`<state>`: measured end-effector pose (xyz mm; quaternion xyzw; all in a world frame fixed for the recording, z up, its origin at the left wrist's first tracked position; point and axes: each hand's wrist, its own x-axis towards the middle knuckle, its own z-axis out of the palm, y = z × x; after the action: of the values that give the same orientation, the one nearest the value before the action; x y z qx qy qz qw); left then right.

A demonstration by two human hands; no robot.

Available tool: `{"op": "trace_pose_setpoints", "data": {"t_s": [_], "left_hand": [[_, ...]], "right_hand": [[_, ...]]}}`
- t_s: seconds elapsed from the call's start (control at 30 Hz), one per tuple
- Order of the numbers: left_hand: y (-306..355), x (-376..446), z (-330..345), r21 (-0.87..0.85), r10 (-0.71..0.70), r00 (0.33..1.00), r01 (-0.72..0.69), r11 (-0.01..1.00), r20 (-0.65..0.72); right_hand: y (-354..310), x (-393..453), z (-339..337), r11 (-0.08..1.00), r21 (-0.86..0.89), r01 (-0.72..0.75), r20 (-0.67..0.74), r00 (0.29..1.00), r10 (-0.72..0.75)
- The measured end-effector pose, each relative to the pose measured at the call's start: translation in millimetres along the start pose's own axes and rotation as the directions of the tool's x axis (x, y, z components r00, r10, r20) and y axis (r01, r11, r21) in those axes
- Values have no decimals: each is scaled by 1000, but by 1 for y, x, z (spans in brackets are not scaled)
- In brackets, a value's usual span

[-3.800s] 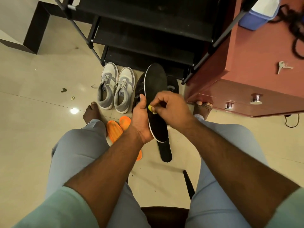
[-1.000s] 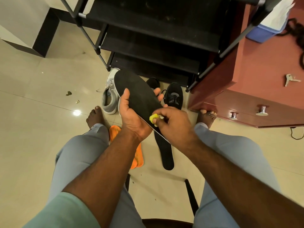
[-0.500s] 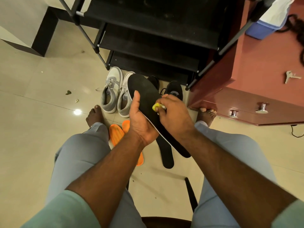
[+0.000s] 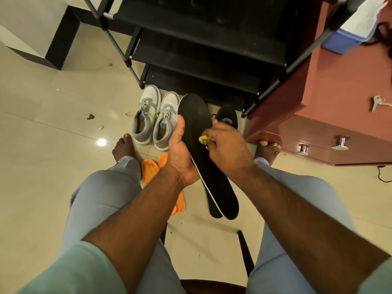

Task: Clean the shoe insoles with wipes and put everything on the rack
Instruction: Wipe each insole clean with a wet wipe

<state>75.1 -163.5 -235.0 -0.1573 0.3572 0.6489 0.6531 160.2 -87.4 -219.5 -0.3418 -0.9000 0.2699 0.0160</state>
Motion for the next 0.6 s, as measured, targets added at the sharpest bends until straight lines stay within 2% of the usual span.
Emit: {"op": "trace_pose_setpoints", "data": {"t_s": [0.1,0.33,0.47,0.53,0.6], "left_hand": [[3,4,-3,2,11,1000,-11,1000,-14],[-9,-1,0,6,-46,999,46,999,26],[1,2,-5,-11,-8,1000,8,1000,-3],[1,5,-7,2,-24,1000,24,1000,-8],[-5,6,-6,22,-60,998,59,998,11]], "right_hand": [[-2,-20,-1,995,49,89,75,993,-92],[4,18,-5,999,-39,20,-63,998,-23],[-3,4,-2,997,-40,71,44,997,-69],[-3,-16,-4,994,-47,100,102,990,-95],[1,-22,-6,992,-68,104,103,990,-97]]}}
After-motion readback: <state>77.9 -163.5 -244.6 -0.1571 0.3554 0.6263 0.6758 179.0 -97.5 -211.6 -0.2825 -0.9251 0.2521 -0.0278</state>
